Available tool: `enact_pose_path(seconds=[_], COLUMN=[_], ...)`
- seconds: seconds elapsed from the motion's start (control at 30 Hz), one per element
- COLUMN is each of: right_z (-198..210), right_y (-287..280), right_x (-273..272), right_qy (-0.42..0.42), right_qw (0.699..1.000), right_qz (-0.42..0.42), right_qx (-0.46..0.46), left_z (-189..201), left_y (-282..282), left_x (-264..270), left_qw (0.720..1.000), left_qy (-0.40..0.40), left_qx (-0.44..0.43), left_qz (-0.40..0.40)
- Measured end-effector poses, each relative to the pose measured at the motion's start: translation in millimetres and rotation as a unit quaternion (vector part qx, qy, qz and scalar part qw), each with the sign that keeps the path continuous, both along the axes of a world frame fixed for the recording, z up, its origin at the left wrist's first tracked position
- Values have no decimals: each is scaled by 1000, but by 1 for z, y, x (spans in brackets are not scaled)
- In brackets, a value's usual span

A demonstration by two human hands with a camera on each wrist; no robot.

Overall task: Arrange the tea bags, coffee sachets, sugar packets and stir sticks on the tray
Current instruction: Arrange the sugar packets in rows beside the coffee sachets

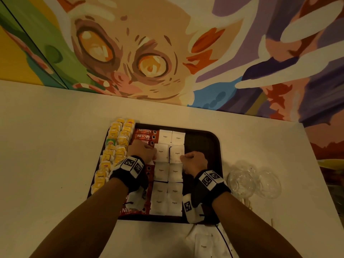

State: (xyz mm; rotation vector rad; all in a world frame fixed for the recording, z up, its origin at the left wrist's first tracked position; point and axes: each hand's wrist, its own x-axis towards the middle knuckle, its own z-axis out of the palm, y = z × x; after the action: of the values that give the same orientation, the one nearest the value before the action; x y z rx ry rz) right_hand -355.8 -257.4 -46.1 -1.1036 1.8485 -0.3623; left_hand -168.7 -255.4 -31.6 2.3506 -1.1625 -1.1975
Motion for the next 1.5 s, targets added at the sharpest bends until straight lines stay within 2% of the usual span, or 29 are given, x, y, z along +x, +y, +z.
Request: enact_pose_path(seconds=[0.17,0.37,0.43,0.57,0.7,0.87,0.93,1.07,1.2,1.33,1.4,1.5], right_z=[1,4,9,24,43,49,49,42,35,28,25,24], right_y=[1,5,10,29,62,112,131,162,181,194,196,195], right_x=[0,-8,-13,-28,-53,-93,-107,-122,-125,-121,-121,-119], right_qy=[25,17,6,-20,-36,-22,-10,17,120,182,191,191], right_qw=[999,999,999,997,988,976,970,950,911,884,883,884], right_qz=[25,28,28,58,133,208,240,310,393,430,429,426], right_qx=[-15,-22,-33,-56,-74,-55,-30,34,28,11,-3,-17], left_z=[4,13,18,34,52,56,52,46,44,41,42,42], left_y=[4,12,21,49,75,105,116,137,151,155,154,153], left_x=[0,0,0,-3,-15,-34,-40,-50,-52,-50,-50,-47], left_qw=[1000,995,991,973,953,954,950,931,936,936,936,942], left_qy=[9,77,115,215,291,249,260,343,314,330,335,317], left_qx=[-30,-62,-67,-85,-80,-122,-127,-92,-111,-116,-108,-106], left_qz=[-6,26,35,-15,-7,-111,-115,-83,-110,-48,1,33])
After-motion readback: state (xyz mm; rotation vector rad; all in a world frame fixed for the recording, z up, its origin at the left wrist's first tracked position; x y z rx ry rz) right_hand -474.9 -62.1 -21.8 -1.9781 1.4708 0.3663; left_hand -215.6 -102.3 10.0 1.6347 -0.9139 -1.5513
